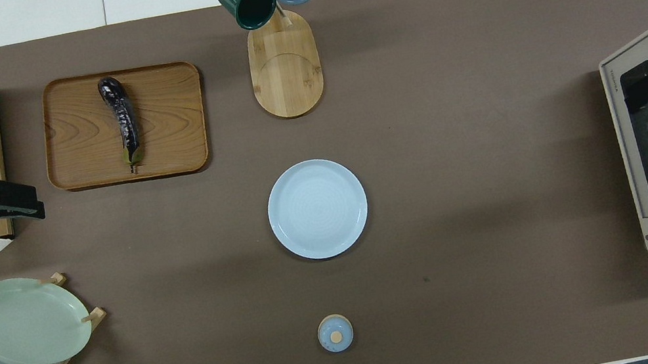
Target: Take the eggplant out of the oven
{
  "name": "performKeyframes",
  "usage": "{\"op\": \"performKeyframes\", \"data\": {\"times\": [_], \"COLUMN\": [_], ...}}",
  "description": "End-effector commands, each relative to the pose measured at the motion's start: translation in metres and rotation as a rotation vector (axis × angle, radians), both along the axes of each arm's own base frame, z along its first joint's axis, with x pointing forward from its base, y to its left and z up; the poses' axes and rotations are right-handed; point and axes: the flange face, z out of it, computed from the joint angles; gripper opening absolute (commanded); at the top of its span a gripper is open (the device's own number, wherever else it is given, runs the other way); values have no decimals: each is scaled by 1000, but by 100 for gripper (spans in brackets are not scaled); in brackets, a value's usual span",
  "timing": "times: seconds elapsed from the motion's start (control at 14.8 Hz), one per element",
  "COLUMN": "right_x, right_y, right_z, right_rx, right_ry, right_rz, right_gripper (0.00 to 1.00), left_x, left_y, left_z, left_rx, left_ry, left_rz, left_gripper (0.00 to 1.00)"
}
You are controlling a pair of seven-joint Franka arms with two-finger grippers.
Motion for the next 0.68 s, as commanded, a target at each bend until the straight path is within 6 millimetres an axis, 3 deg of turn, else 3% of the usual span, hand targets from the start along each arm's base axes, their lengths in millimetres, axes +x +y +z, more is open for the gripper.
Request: {"op": "performKeyframes", "data": {"times": [0.0,0.34,0.61], "right_x": [-3,-4,-4], "right_y": [2,4,4], "right_z": [8,8,7], "right_rx": [25,25,25], "right_ry": [-7,-7,-4], "right_rz": [-13,-6,-7], "right_gripper": [100,100,100], "left_x": [-12,-4,-6], "left_y": [17,18,5], "left_z": [2,6,7], "left_rx": [25,21,51], "left_ry": [12,-10,-14], "left_rz": [13,8,-27], "left_gripper": [100,100,100]}}
